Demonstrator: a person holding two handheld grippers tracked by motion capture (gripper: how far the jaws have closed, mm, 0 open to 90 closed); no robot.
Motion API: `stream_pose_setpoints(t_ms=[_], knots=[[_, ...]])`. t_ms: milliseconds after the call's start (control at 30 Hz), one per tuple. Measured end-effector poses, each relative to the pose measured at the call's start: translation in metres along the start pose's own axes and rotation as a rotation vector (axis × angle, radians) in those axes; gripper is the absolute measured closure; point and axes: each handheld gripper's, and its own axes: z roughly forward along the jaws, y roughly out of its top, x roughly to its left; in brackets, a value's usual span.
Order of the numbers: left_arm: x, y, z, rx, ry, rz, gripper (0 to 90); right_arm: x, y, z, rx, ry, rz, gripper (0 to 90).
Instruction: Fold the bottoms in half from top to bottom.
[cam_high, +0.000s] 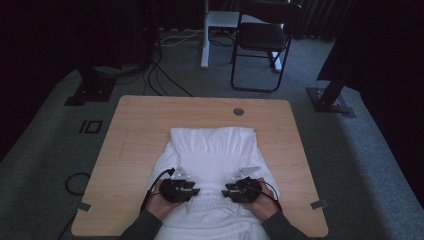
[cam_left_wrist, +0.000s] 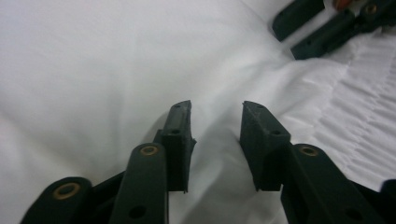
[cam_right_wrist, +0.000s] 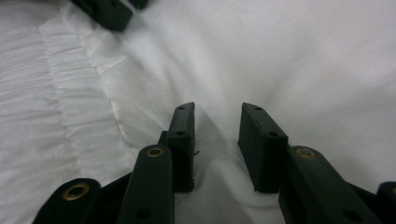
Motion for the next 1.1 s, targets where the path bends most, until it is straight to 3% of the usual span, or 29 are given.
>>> stream_pose_setpoints(t_ms=[67,133,267,333,433,567,667,833,933,1100], knots=[[0.012,0.009,-0.010,-0.043,0.065,-0.011,60.3,-0.001,0.005,-0.006,-0.033,-0.010,-0.029,58.5],[0.025,0.018,-0.017,-0.086,0.112,-0.029,57.7,-0.007,0.011,-0.014,-0.073,-0.053,-0.023,55.4],[0.056,0.037,-0.027,-0.157,0.178,-0.075,52.5,-0.032,0.027,-0.027,-0.148,-0.124,0.031,51.9],[0.070,0.046,-0.027,-0.191,0.206,-0.102,46.1,-0.047,0.034,-0.028,-0.162,-0.161,0.056,51.2],[0.091,0.056,-0.025,-0.210,0.231,-0.135,43.9,-0.069,0.043,-0.024,-0.177,-0.200,0.099,50.8],[0.113,0.066,-0.014,-0.191,0.273,-0.156,41.5,-0.093,0.049,-0.014,-0.194,-0.220,0.169,50.5],[0.130,0.071,-0.003,-0.204,0.275,-0.167,38.5,-0.101,0.052,0.002,-0.158,-0.220,0.174,49.9],[0.153,0.077,0.020,-0.195,0.321,-0.227,36.8,-0.104,0.049,0.025,-0.100,-0.226,0.187,49.0],[0.160,0.081,0.034,-0.154,0.370,-0.241,35.2,-0.103,0.046,0.029,-0.083,-0.228,0.188,48.9],[0.170,0.080,0.057,-0.070,0.412,-0.284,30.8,-0.101,0.042,0.032,-0.068,-0.228,0.175,49.0]])
